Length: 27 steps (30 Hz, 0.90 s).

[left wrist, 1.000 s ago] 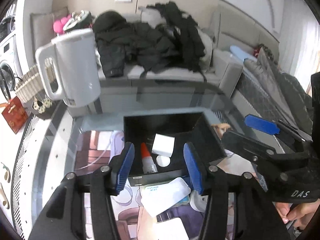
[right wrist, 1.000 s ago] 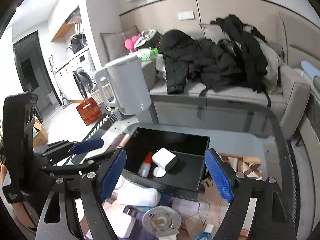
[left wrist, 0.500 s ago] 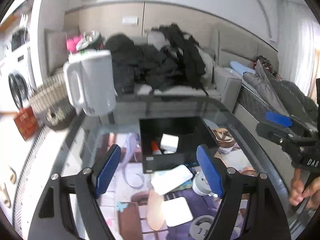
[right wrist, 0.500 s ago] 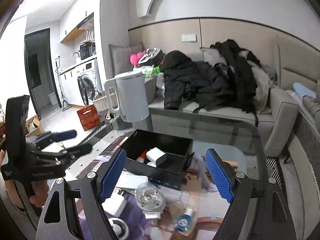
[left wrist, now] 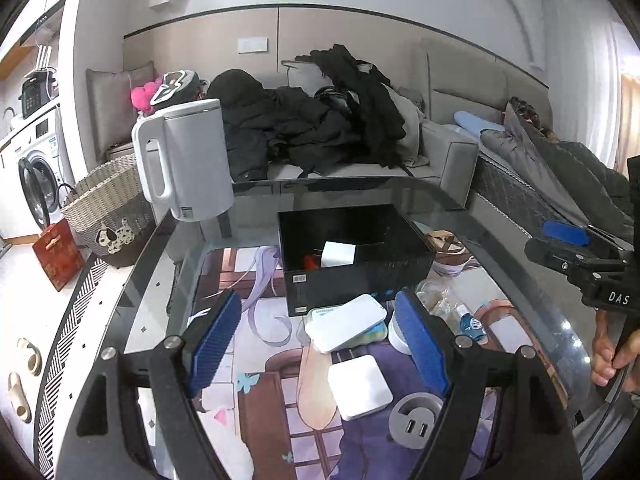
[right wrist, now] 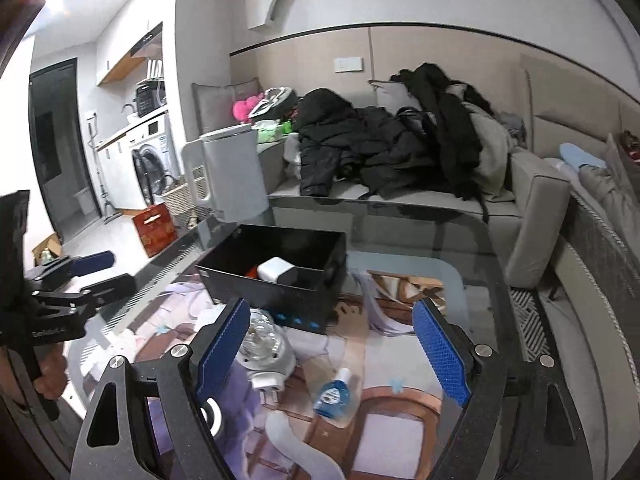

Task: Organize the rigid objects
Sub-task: 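Move the right tool to the blue eye-drop bottle while the left tool approaches the white square charger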

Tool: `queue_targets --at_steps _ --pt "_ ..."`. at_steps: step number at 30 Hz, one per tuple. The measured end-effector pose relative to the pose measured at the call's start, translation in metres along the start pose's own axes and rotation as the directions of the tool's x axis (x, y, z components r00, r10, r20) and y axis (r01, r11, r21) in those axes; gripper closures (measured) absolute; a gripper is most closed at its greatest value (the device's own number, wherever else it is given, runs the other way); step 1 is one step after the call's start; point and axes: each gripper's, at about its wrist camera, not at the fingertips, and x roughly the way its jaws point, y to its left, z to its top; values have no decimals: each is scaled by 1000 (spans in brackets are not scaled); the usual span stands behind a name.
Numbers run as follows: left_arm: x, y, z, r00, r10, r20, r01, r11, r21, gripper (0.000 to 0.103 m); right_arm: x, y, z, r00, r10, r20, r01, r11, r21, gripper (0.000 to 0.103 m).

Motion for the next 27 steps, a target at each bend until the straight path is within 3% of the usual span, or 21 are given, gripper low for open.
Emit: queue_targets --at_steps 2,9,14,19,27 --pt "-2 -1 -3 1000 5 12 -5 1000 -1 24 -3 -1 -8 998 -52 27 52 999 5 18" --pt "-9 -6 -13 998 36 60 -34 999 -33 23 1 1 -23 998 -56 25 55 998 16 18" --pt "5 -11 -17 999 47 -5 -47 999 -11 21 26 5 -33 996 -33 -85 35 999 14 18" --pt "27 -10 -25 992 48 -117 -50 999 -17 21 53 4 -44 983 -24 -183 29 999 24 18" --pt "56 -11 -39 961 6 -275 -20 999 -49 21 83 0 -63 946 -20 -324 32 999 33 22"
